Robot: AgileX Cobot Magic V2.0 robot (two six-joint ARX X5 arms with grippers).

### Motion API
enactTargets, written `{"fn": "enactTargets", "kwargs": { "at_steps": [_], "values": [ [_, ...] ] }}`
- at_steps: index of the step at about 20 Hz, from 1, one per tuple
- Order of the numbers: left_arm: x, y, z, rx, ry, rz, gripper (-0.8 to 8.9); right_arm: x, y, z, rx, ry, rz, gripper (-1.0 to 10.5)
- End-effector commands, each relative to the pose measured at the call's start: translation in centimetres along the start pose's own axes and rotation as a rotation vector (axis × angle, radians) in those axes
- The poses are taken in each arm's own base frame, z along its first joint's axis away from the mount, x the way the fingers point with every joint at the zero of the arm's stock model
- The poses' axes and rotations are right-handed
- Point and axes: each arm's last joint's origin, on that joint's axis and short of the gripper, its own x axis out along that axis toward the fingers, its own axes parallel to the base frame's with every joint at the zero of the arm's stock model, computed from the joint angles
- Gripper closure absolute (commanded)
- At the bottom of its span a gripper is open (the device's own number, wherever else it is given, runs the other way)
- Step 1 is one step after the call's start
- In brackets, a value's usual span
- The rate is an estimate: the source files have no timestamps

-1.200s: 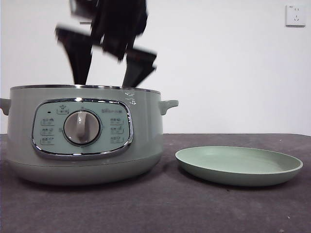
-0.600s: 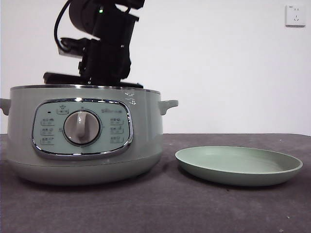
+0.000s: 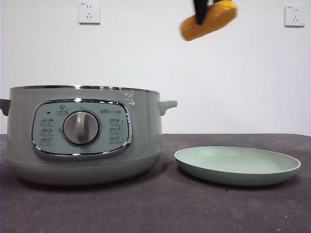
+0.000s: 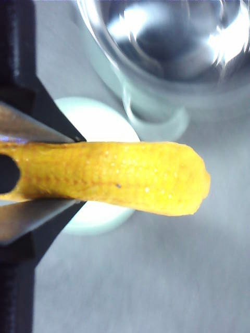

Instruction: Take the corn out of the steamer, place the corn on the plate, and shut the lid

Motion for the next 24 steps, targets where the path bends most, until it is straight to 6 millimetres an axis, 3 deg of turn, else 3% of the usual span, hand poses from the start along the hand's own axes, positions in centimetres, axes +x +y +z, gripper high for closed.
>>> {"fn": "enactTargets", "kwargs": {
  "at_steps": [1,4,8,13,18,24],
  "values": [
    [0.1,-0.1,1.0,-0.011,-0.061,-0.022,8.22,0.3,-1.5,-0.8,0.078,0.040,-0.026,9.6],
    [0.6,-0.3,1.1,-0.010,-0.059,-0.046,8.22,1.1,-2.4,-2.9,0.108,0.099,-0.046,9.6],
    [1.0,-0.4,1.3,-0.012,-0.067,-0.046,8.22,3.1,-1.9,-6.6,0.119,0.115,-0.046,9.6],
    [1.0,-0.4,1.3,-0.014,-0.073,-0.046,8.22,7.8,-0.7,-10.1,0.140,0.067,-0.036,9.6],
    [1.0,-0.4,1.3,-0.014,-0.073,-0.046,8.22,13.0,0.6,-11.5,0.158,-0.020,0.065,9.6],
    [1.0,-0.4,1.3,-0.014,-0.073,-0.046,8.22,17.8,0.9,-11.6,0.148,0.072,0.050,9.6]
  ]
}}
